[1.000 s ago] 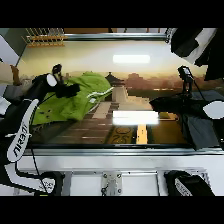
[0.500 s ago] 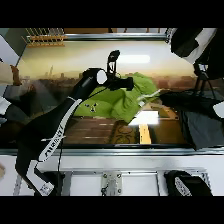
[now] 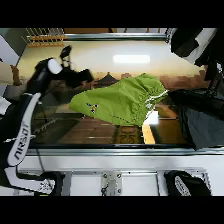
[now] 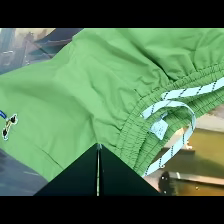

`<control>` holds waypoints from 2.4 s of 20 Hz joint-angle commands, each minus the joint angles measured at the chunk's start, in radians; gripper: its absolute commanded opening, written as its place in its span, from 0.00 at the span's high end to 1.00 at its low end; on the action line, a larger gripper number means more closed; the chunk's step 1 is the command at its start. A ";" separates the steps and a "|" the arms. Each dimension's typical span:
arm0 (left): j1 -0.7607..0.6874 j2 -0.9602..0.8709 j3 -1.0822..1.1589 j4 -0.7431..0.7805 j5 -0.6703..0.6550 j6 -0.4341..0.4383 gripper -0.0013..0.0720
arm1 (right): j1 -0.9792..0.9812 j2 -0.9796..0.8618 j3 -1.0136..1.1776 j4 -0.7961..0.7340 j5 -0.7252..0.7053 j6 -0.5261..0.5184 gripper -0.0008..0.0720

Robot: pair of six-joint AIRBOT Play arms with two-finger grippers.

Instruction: Fold the clothes and pants, and hang the long-sleeved shirts on hangers.

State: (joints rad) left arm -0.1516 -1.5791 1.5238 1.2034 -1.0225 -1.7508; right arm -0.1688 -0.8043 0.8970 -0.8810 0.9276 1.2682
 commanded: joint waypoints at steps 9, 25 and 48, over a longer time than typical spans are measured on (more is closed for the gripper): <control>0.374 0.038 -0.549 -0.263 0.140 0.109 0.06 | -0.002 0.002 -0.001 0.055 0.027 0.004 0.94; 0.204 0.021 -0.422 -0.161 0.163 0.106 0.98 | -0.002 -0.006 -0.054 -0.145 0.084 0.277 0.95; 0.025 0.591 -0.903 -0.130 0.167 0.145 0.98 | 0.307 -0.424 -0.406 0.122 -0.565 0.477 0.30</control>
State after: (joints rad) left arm -0.1261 -0.9939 0.6228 1.0729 -0.8558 -1.6062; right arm 0.1238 -1.1629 0.4492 -0.7620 0.3977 1.7744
